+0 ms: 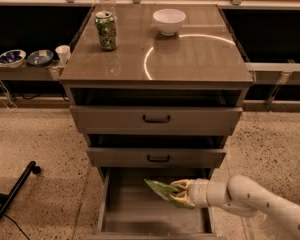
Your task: Place green rice chip bag into bottom drawer
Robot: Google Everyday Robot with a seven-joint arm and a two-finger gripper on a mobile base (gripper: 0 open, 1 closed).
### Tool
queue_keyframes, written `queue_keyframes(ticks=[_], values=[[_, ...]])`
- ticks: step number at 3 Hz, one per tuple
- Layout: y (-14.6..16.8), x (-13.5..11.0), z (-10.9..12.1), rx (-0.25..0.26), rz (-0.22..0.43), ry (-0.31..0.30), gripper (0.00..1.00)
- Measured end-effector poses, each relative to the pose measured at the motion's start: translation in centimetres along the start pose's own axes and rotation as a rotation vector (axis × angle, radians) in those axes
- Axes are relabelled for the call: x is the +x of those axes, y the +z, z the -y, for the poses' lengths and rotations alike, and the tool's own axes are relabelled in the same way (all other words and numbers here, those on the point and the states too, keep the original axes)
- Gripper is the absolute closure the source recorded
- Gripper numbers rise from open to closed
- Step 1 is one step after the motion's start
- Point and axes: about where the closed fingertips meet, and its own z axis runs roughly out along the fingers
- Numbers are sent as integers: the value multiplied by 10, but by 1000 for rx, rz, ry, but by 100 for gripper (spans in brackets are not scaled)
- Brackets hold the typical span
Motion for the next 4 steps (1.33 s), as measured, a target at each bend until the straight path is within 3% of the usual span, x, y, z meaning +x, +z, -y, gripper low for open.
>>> queue_keyframes(ticks=[1, 3, 4], values=[[37, 34, -21, -11, 75, 79, 100], [121, 55, -26, -14, 249, 120, 98], [144, 48, -20, -26, 302, 106, 75]])
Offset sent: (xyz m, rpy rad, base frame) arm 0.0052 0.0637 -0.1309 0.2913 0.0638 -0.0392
